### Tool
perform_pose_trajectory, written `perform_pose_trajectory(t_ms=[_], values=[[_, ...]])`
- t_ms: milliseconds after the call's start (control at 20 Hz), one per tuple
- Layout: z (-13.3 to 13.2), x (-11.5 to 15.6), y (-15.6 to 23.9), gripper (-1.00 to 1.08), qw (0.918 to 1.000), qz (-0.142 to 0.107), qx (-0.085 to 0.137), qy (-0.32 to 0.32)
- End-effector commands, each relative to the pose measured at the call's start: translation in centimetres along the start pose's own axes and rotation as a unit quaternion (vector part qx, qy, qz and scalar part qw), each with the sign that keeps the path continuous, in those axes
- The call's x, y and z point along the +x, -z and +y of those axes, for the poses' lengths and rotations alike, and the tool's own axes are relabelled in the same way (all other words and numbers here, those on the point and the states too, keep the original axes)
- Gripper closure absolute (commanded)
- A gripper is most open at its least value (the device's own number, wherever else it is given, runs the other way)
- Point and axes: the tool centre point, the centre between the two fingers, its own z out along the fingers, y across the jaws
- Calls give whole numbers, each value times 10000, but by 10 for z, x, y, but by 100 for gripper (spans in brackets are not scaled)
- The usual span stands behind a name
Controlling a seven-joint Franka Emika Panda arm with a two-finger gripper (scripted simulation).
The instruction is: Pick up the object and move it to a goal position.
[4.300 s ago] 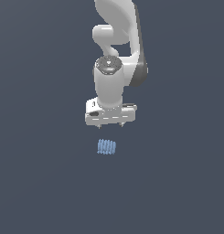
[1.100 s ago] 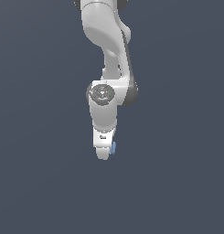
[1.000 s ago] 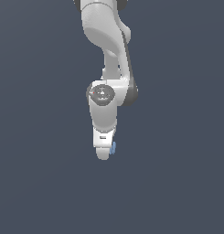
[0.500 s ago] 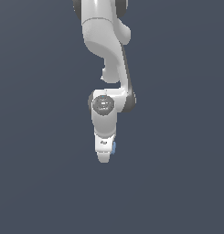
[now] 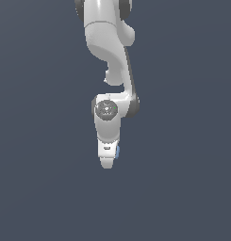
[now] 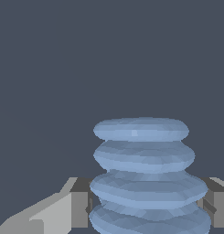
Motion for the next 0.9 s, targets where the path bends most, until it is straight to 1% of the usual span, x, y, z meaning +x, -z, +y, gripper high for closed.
perform_pose_trajectory(t_ms=[0, 250, 450, 650, 850], values=[[0, 0, 0, 108, 10000, 0, 0, 0], [0, 0, 0, 108, 10000, 0, 0, 0], [-4, 7, 1, 108, 10000, 0, 0, 0], [-12, 23, 5, 108, 10000, 0, 0, 0], [-27, 50, 11, 108, 10000, -3, -1, 0]])
